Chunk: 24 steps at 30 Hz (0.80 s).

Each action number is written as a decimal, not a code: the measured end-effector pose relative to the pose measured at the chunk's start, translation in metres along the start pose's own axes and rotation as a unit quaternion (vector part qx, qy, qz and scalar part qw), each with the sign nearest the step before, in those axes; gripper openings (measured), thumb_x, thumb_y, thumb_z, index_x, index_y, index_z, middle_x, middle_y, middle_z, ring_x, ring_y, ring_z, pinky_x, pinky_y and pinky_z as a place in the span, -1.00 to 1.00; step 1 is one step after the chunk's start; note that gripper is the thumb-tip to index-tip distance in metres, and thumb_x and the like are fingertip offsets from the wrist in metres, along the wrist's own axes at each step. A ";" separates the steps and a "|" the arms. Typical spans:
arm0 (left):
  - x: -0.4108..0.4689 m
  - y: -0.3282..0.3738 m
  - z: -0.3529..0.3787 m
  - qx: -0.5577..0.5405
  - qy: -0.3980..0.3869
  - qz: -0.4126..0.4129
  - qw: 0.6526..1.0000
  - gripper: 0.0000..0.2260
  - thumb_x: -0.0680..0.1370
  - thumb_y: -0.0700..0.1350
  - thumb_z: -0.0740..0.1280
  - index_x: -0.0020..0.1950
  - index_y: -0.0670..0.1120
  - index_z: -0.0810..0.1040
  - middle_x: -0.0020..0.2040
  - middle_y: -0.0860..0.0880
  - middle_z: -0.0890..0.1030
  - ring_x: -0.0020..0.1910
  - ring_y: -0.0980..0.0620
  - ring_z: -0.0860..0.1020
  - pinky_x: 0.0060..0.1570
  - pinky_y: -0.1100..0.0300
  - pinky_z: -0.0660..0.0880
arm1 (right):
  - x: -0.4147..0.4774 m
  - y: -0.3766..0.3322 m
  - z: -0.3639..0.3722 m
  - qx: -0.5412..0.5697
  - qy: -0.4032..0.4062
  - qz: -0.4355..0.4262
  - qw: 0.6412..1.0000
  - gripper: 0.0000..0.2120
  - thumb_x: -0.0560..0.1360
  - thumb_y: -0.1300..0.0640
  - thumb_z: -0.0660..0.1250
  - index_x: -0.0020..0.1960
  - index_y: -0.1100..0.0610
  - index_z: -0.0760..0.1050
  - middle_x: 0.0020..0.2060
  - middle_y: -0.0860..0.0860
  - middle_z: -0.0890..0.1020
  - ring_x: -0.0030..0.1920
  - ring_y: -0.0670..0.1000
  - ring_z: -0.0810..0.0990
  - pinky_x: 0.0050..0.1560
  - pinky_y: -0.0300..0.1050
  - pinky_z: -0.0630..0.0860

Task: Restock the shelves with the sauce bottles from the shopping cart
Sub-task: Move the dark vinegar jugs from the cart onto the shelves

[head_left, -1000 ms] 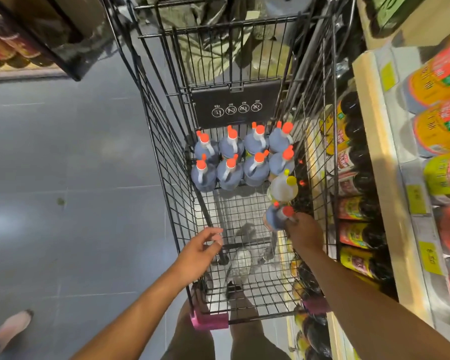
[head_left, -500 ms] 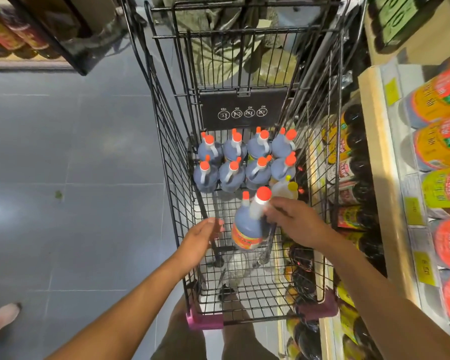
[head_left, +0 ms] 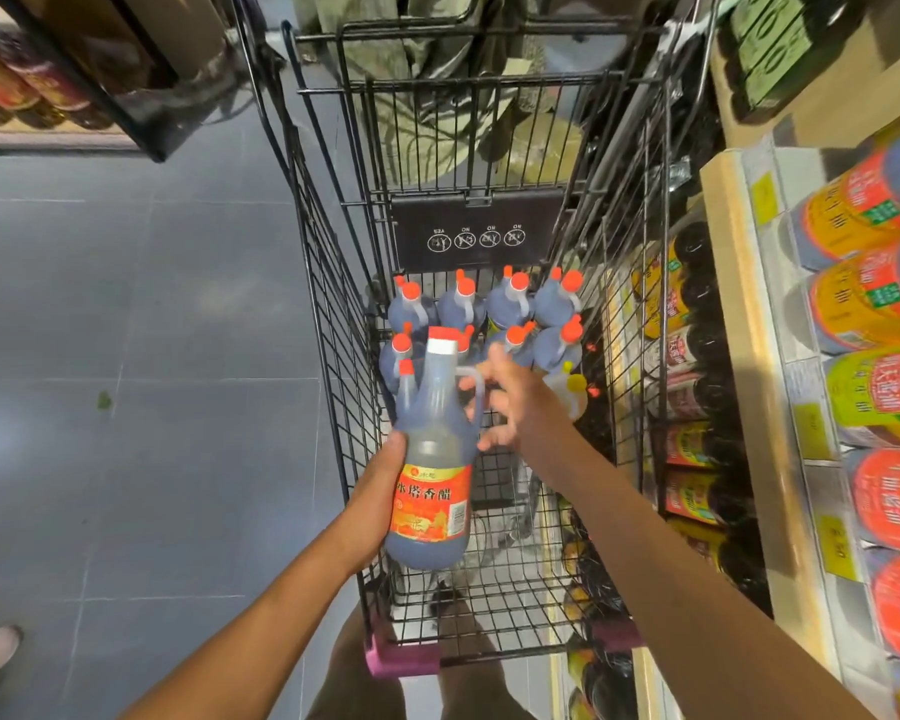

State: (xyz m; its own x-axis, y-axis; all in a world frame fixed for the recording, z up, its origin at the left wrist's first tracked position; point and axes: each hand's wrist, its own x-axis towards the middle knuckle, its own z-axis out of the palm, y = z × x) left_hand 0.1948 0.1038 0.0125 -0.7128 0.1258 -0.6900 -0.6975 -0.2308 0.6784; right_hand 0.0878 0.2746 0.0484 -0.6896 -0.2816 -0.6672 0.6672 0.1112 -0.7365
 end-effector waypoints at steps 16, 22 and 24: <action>0.004 0.021 -0.049 -0.003 0.044 0.014 0.999 -0.19 0.20 0.48 0.49 0.21 -0.08 0.58 0.12 -0.25 0.68 0.09 -0.23 0.67 0.16 -0.16 0.59 | 0.088 0.134 -0.112 -0.366 0.276 0.109 0.882 -0.69 0.64 0.08 0.16 -0.12 0.27 0.49 -0.19 0.21 0.54 -0.18 0.18 0.51 -0.23 -0.01 0.40; 0.002 0.025 -0.049 0.011 0.056 0.004 0.998 -0.42 0.42 0.35 0.33 0.21 -0.07 0.57 0.08 -0.18 0.71 0.11 -0.20 0.68 0.19 -0.15 0.59 | 0.055 0.137 -0.098 -0.396 0.211 -0.018 0.893 -0.67 0.66 0.14 0.19 -0.22 0.29 0.43 -0.28 0.13 0.43 -0.26 0.11 0.38 -0.38 -0.07 0.16; 0.001 0.026 -0.049 0.016 0.053 0.002 0.998 -0.47 0.46 0.31 0.28 0.20 -0.06 0.56 0.06 -0.16 0.72 0.11 -0.20 0.68 0.19 -0.15 0.59 | 0.046 0.144 -0.093 -0.420 0.171 -0.038 0.891 -0.69 0.67 0.11 0.19 -0.21 0.23 0.44 -0.29 0.09 0.45 -0.26 0.09 0.42 -0.37 -0.07 0.19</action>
State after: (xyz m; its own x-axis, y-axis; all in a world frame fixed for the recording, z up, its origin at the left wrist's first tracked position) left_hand 0.1799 0.0512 0.0169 -0.7044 0.0228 -0.7094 -0.6984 -0.2006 0.6870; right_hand 0.1257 0.3664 -0.0989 -0.8645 -0.0283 -0.5018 0.2685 0.8180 -0.5088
